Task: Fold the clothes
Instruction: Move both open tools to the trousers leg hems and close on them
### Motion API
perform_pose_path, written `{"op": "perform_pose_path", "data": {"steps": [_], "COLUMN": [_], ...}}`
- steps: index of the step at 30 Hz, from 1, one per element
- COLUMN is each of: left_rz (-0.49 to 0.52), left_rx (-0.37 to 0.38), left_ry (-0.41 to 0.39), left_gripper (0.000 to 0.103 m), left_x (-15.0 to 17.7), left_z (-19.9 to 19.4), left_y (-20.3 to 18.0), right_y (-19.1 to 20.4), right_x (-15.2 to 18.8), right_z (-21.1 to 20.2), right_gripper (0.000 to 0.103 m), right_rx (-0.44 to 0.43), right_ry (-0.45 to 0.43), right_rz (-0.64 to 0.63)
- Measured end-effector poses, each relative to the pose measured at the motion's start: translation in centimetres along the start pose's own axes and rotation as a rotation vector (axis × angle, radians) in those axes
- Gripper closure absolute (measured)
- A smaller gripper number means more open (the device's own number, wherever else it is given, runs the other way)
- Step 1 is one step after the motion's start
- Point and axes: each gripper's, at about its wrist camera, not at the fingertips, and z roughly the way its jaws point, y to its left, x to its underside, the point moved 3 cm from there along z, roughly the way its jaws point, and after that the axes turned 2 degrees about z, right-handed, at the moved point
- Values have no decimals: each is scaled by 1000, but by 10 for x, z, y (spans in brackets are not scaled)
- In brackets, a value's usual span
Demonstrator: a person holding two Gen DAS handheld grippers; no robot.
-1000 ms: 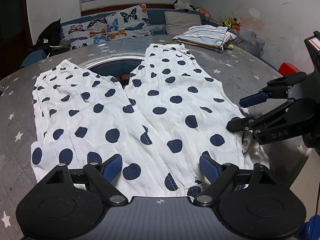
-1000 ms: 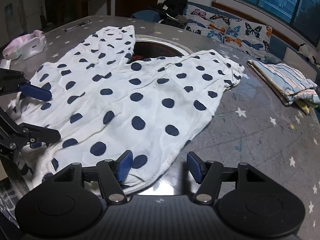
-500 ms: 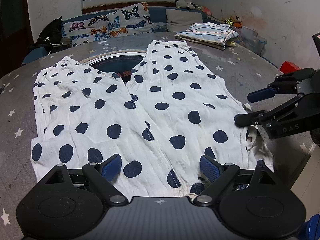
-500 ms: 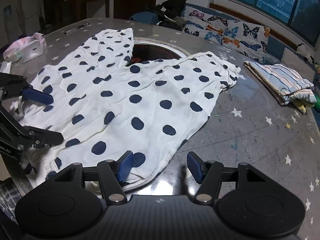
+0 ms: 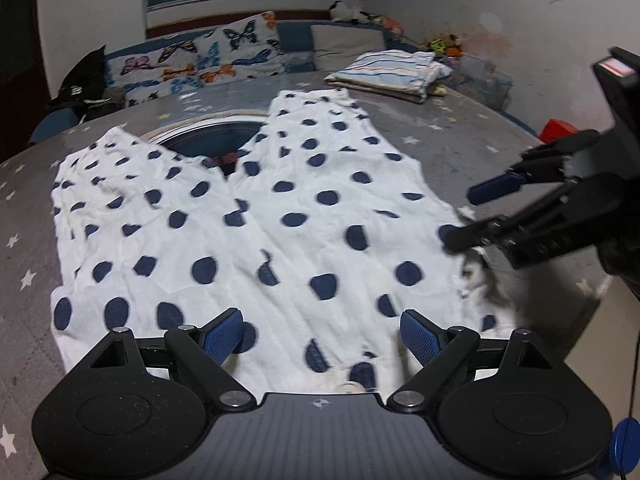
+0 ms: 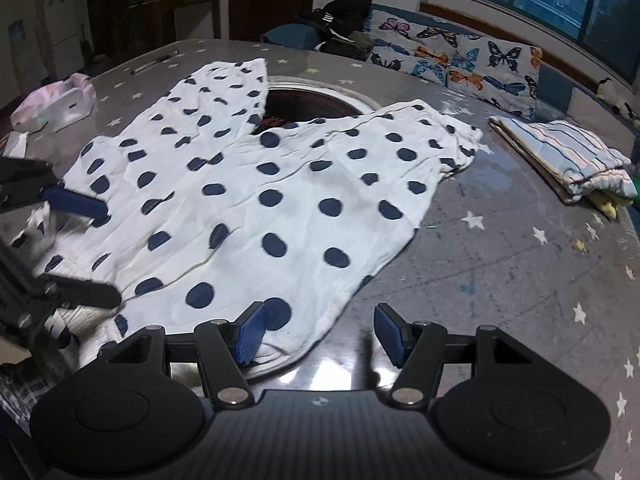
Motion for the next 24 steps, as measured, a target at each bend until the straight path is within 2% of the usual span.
{"op": "perform_pose_path", "data": {"steps": [12, 17, 21, 24], "left_rz": [178, 251, 256, 257], "left_rx": [215, 249, 253, 251], "left_ry": [-44, -19, 19, 17], "left_gripper": [19, 25, 43, 58], "left_x": [-2, -1, -1, -3], "left_z": [-15, 0, 19, 24], "left_y": [-64, -87, -90, -86], "right_y": [-40, -58, -73, -86], "right_x": [-10, -15, -20, -28], "right_z": [0, 4, 8, 14], "right_gripper": [45, 48, 51, 51], "right_rx": [60, 61, 62, 64], "right_ry": [-30, -43, -52, -59], "right_rz": [89, 136, 174, 198]}}
